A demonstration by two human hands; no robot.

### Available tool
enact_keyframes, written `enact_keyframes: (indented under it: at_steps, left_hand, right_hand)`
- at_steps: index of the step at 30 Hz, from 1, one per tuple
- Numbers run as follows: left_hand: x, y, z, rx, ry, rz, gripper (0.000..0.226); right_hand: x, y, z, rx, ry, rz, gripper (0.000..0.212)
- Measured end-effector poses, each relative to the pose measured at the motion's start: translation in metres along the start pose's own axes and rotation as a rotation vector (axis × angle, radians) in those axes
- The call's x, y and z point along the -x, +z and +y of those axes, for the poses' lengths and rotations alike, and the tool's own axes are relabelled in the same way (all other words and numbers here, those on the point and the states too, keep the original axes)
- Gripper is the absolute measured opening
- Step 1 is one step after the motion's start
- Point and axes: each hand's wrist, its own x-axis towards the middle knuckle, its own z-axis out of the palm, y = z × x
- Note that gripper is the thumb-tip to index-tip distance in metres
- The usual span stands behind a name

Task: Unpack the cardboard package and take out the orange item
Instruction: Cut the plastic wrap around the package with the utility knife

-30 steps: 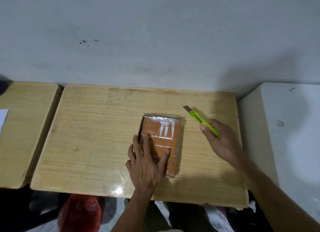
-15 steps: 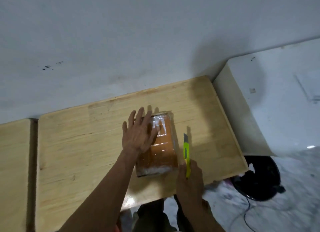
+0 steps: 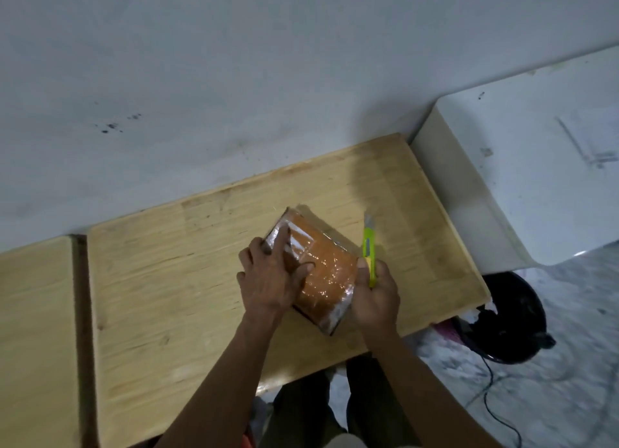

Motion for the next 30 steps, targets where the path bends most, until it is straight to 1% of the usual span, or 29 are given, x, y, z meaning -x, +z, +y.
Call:
enact_keyframes:
  at_steps: [3, 6, 10, 12, 14, 16, 20, 24, 27, 30]
  left_hand:
    - [0.022, 0.007, 0.000, 0.004, -0.124, 0.023, 0.092]
    - [0.043, 0.014, 0.006, 0.065, -0.246, 0.031, 0.092]
    - [0.060, 0.025, 0.026, 0.125, -0.396, 0.025, 0.089]
    - [0.064, 0.032, 0.034, 0.134, -0.438, 0.019, 0.087]
    - [0.065, 0.039, 0.037, 0.152, -0.454, 0.016, 0.086]
    - [0.067, 0.044, 0.037, 0.131, -0.450, 0.031, 0.084]
    - [0.072, 0.048, 0.034, 0.036, -0.424, 0.108, 0.084]
    - [0.061, 0.048, 0.031, 0.000, -0.264, 0.164, 0.082]
    - [0.046, 0.049, 0.029, -0.035, -0.173, 0.148, 0.082]
    - [0.037, 0.052, 0.022, -0.037, -0.142, 0.104, 0.084]
  right_hand:
    - [-0.027, -0.004, -0.008, 0.144, -0.113, -0.157, 0.023]
    - [-0.055, -0.005, -0.025, 0.306, -0.203, -0.305, 0.026]
    - [-0.085, -0.002, -0.038, 0.398, -0.294, -0.473, 0.027]
    - [-0.096, 0.001, -0.037, 0.428, -0.314, -0.534, 0.030]
    - [-0.105, 0.002, -0.034, 0.449, -0.316, -0.566, 0.029]
    - [-0.110, 0.001, -0.030, 0.442, -0.328, -0.558, 0.025]
    - [-0.104, -0.020, -0.023, 0.355, -0.380, -0.414, 0.025]
    - [-0.083, -0.058, -0.010, 0.311, -0.347, -0.293, 0.024]
    - [-0.066, -0.079, 0.001, 0.325, -0.288, -0.305, 0.024]
    - [-0.052, -0.082, 0.011, 0.341, -0.225, -0.350, 0.023]
